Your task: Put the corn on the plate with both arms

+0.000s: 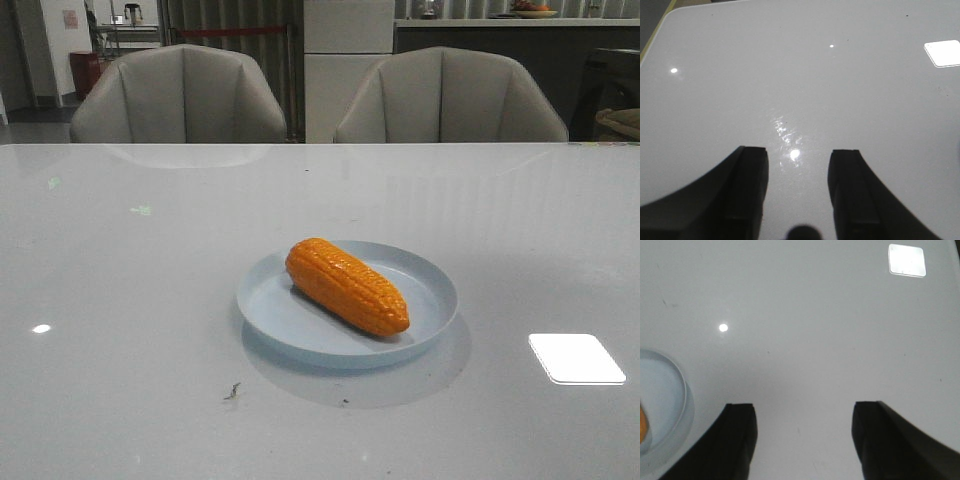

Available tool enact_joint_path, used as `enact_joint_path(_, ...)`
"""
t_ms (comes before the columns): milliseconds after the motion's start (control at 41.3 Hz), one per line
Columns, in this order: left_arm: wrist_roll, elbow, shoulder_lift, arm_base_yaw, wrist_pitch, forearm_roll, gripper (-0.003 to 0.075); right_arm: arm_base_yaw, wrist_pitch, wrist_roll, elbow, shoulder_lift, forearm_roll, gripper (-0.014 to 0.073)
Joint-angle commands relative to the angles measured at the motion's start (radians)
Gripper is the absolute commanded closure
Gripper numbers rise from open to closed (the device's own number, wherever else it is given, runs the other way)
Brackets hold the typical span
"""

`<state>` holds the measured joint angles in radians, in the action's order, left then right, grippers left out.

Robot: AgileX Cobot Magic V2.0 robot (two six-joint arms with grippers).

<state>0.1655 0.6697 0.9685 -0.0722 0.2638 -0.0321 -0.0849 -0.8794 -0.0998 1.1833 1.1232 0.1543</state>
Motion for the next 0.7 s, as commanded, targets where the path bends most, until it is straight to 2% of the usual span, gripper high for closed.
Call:
enact_joint_path(0,-0.007,0.027,-0.015,0.001,-0.074,-0.003,0.0364,0.011,0.101,0.026,-0.100,-0.102,0.008,0.0072)
enact_joint_path(169,-0.007,0.027,-0.015,0.001,-0.072,-0.003,0.0364,0.011,0.166,0.026,-0.306,-0.239,-0.055,0.0072)
enact_joint_path(411,-0.007,0.027,-0.015,0.001,-0.072,-0.003,0.0375,0.011,0.188,0.025,-0.348,-0.316,-0.055,0.0072)
enact_joint_path(484,-0.007,0.027,-0.015,0.001,-0.072,-0.003,0.0413,0.011,0.179,0.025,-0.348,-0.315,-0.055,0.0072)
enact_joint_path(678,-0.007,0.027,-0.015,0.001,-0.072,-0.003,0.0571,0.011,0.169,0.025,-0.348,-0.312,-0.055,0.0072)
